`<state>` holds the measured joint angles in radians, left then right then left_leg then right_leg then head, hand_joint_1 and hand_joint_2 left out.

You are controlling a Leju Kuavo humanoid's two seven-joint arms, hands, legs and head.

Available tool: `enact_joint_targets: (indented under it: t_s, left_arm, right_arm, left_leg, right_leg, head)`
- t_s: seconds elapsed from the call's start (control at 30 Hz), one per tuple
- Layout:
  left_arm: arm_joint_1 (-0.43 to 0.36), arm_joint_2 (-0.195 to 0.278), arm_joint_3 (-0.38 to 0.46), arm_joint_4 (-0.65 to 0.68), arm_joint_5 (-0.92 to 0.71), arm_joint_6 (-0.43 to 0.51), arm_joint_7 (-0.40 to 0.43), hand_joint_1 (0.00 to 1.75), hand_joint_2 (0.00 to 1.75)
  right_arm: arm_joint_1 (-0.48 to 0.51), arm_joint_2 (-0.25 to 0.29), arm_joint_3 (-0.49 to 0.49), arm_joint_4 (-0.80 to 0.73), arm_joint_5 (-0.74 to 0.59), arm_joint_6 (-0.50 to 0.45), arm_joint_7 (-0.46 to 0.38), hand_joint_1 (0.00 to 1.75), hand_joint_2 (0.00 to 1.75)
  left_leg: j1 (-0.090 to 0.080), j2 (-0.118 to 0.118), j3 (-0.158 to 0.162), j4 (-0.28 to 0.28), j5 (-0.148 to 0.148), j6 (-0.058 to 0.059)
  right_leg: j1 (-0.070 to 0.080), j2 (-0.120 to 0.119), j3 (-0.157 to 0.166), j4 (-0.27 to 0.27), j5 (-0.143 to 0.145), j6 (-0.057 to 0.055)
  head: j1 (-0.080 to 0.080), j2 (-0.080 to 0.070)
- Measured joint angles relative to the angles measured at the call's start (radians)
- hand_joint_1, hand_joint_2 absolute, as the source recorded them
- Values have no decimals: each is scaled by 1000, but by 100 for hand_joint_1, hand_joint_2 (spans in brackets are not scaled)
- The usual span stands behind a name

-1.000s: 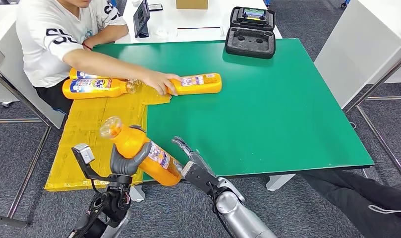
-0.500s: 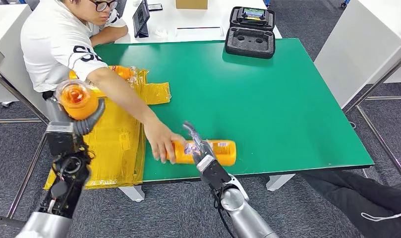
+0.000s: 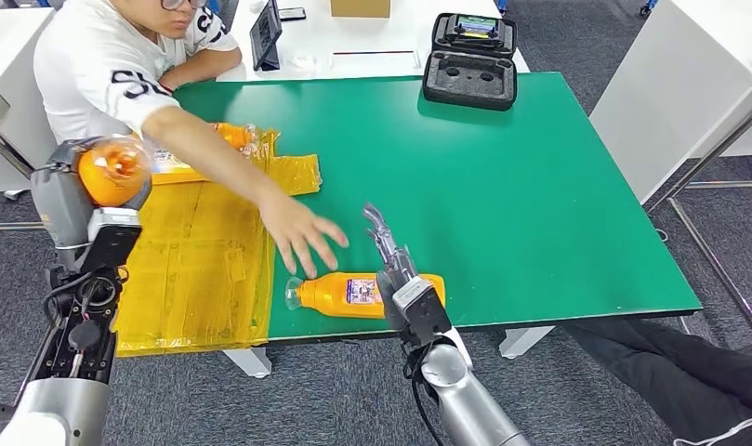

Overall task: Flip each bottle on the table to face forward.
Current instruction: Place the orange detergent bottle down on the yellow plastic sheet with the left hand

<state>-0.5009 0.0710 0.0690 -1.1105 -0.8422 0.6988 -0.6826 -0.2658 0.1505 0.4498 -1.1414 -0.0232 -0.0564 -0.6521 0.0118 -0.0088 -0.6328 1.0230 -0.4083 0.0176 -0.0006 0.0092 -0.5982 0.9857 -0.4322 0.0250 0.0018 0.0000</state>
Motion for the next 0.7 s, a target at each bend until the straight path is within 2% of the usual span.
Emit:
enact_joint_targets:
  t_s: [0.17,0.33,0.7]
  left_arm:
    - [-50,48,-12,96,-145,0,80,175,175]
    - [-88,93,-72,213,-145,-21,107,175,175]
    - [-142,115,-276,398,-157,-99,156,175,175]
  right_arm:
    - [3,-14,0,-14,-19,-1,1,0,175]
    - [13,-22,-1,-31,-25,-2,-2,0,175]
    - [16,-27,-18,-40,-32,14,-5,0,175]
  left_leg:
    - [0,1,0,0,0,0]
    - [0,2,0,0,0,0]
    - [0,2,0,0,0,0]
  right_leg:
    - [0,1,-1,0,1,-2]
    - [0,1,-1,0,2,-3]
    - [0,1,-1,0,2,-3]
  head:
    - [0,0]
    - [0,0]
    - [0,0]
